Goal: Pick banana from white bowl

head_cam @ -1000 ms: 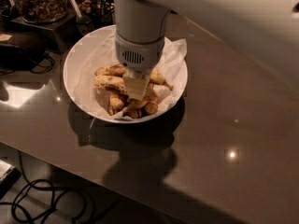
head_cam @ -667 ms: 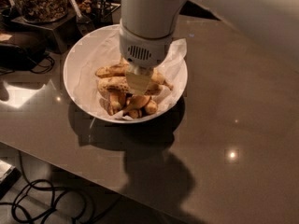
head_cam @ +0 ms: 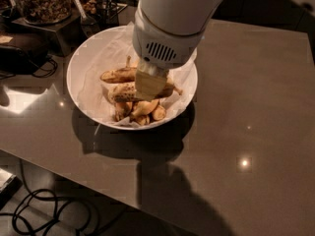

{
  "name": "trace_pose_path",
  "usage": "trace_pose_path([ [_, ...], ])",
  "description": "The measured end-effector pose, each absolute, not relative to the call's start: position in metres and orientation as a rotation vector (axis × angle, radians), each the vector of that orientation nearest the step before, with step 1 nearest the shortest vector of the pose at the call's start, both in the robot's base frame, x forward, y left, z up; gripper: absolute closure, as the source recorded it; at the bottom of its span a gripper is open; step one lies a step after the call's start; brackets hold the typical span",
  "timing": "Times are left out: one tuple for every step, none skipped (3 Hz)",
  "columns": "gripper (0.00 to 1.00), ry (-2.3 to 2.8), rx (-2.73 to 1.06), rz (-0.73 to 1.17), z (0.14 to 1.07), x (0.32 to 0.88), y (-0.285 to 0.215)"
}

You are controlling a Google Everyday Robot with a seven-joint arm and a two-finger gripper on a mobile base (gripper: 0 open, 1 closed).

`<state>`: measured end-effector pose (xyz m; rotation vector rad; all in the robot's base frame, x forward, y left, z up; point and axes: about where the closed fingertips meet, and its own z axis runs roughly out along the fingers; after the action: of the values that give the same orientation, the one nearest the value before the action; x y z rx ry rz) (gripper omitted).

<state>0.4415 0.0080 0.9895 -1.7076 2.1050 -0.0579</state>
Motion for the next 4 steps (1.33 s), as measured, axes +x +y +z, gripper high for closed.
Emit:
trace_pose_path([
  [1.00, 2.088, -1.702, -0.071, 0.999, 0.437, 0.011],
  [1.00, 2.005, -1.699, -0.091, 1.025, 0.427, 0.020],
  [1.00, 2.005, -1.699, -0.092, 1.026, 0.426, 0.020],
  [1.00, 2.005, -1.699, -0.092, 1.026, 0.426, 0.020],
])
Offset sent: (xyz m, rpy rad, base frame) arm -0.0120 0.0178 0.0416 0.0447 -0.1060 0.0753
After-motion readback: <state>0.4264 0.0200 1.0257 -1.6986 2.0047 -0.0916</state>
